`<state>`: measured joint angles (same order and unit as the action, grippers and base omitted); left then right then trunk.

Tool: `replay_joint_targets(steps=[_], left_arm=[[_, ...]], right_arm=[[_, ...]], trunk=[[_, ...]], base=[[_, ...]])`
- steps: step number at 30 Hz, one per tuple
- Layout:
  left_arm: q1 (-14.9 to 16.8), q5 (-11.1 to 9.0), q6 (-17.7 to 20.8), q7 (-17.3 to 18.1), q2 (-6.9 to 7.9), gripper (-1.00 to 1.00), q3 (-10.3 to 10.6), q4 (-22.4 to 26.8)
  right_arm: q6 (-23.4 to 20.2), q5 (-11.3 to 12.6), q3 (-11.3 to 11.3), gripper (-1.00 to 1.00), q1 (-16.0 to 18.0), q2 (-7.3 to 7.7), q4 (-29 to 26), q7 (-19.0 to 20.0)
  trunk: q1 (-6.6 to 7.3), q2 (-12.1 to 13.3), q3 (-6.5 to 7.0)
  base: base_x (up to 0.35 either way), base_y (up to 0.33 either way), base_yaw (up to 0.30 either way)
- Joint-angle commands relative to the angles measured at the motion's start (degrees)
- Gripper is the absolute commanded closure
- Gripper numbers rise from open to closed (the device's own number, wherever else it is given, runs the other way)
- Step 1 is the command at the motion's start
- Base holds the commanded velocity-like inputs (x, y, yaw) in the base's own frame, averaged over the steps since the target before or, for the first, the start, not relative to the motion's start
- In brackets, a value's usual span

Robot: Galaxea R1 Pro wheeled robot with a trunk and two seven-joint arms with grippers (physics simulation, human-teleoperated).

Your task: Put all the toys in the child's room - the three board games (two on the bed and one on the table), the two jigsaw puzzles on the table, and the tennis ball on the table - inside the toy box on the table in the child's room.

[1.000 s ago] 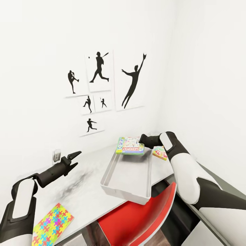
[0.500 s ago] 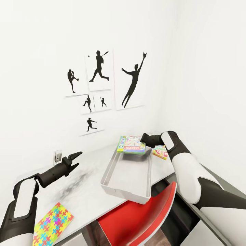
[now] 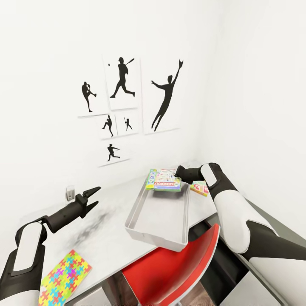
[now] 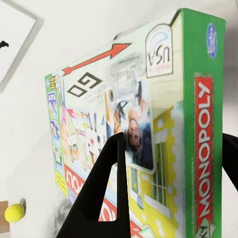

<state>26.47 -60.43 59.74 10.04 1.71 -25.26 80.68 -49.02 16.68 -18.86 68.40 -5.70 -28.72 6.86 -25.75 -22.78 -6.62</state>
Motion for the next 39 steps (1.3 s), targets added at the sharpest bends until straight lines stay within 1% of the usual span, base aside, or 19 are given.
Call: replay_joint_targets(steps=[1, 7, 12, 29, 39], left_arm=[[0.1, 0.5, 0.3, 0.6, 0.02, -1.0, -0.1, -0.3], [0.3, 0.3, 0.3, 0.6, 0.41, -1.0, -0.1, -2.4], [0.3, 0.2, 0.3, 0.6, 0.58, -1.0, -0.1, -3.2], [0.4, 0.2, 0.3, 0.6, 0.63, -1.0, 0.1, -3.5], [0.4, 0.2, 0.3, 0.6, 0.66, -1.0, 0.1, -3.5]], right_arm=[[-0.3, -0.5, -0.5, 1.0, 0.1, -0.06, 0.0, 0.4], [-0.3, -0.5, -0.5, 1.0, 0.0, -0.03, 0.0, 0.4], [-0.2, -0.5, -0.5, 1.0, 0.1, 0.01, 0.0, 0.4], [-0.3, -0.5, -0.5, 1.0, 0.1, -0.1, 0.0, 0.4], [-0.3, -0.6, -0.5, 1.0, 0.4, 0.14, -0.4, 0.4]], trunk=[[-0.03, -0.1, -0.22], [-0.03, -0.1, -0.78], [-0.03, -0.1, -1.25], [-0.03, -0.1, -2.84], [-0.03, -0.1, -3.66]], base=[[0.0, 0.0, 0.0], [0.0, 0.0, 0.0], [0.0, 0.0, 0.0], [0.0, 0.0, 0.0], [0.0, 0.0, 0.0]])
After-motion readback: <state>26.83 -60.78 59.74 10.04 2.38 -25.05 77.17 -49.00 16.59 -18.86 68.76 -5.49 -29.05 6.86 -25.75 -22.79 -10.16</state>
